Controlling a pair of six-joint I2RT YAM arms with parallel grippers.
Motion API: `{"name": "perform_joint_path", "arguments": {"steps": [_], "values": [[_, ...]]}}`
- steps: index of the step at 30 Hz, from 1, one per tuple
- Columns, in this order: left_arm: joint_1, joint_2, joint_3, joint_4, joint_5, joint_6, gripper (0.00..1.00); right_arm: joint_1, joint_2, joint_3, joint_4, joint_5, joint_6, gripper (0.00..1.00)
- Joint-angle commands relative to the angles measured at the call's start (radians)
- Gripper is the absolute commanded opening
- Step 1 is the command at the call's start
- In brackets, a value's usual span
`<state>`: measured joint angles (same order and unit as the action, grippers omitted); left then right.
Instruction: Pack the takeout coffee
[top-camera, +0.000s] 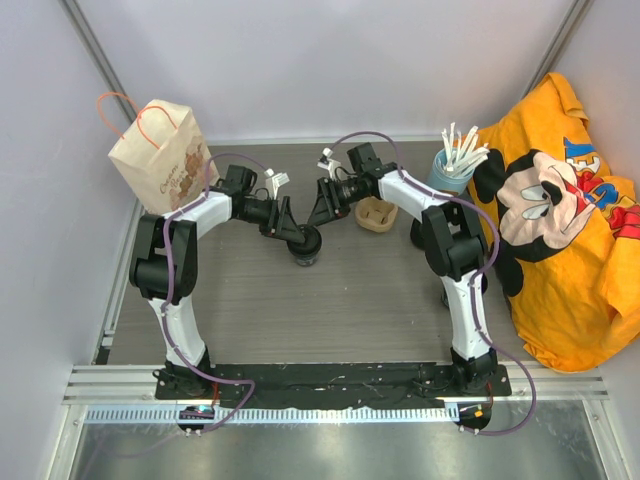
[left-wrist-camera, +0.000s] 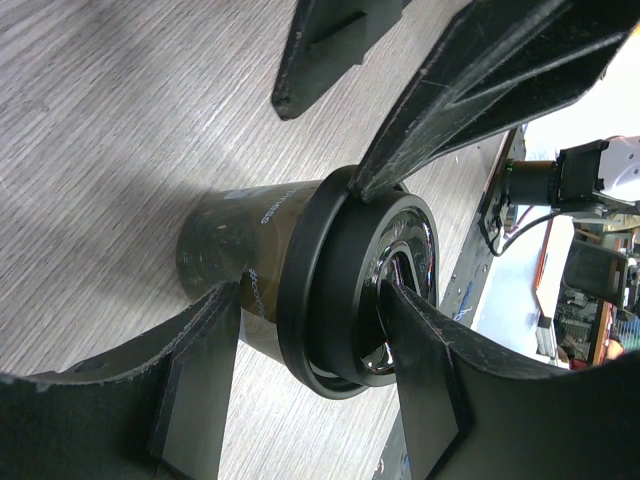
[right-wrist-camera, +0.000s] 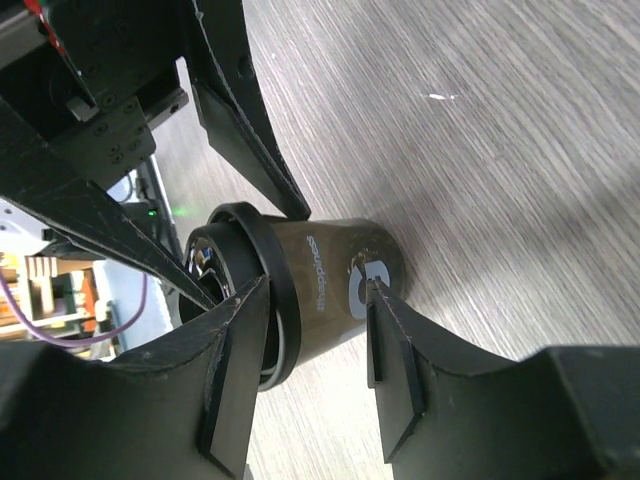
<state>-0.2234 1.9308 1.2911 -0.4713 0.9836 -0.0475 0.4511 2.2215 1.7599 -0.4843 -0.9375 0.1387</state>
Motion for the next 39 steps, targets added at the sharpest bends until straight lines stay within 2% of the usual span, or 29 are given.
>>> {"name": "perform_joint_path", "arguments": {"steps": [1, 7, 15, 28, 39], "values": [[-0.027, 0.059, -0.035, -0.029, -0.243, 0.089, 0.33, 0.021, 0.035, 0.047, 0.033, -0.121, 0.068, 0.50], [-0.025, 0.059, -0.033, -0.030, -0.243, 0.087, 0.32, 0.027, 0.046, 0.030, 0.076, -0.161, 0.110, 0.51], [-0.027, 0.056, -0.032, -0.033, -0.256, 0.090, 0.31, 0.046, 0.049, -0.017, 0.078, -0.147, 0.088, 0.48], [-0.027, 0.046, -0.039, -0.056, -0.289, 0.118, 0.27, 0.044, 0.009, -0.069, 0.000, -0.129, -0.031, 0.44], [-0.027, 0.043, -0.042, -0.056, -0.309, 0.118, 0.26, 0.046, -0.017, -0.108, -0.077, -0.028, -0.162, 0.40]]}}
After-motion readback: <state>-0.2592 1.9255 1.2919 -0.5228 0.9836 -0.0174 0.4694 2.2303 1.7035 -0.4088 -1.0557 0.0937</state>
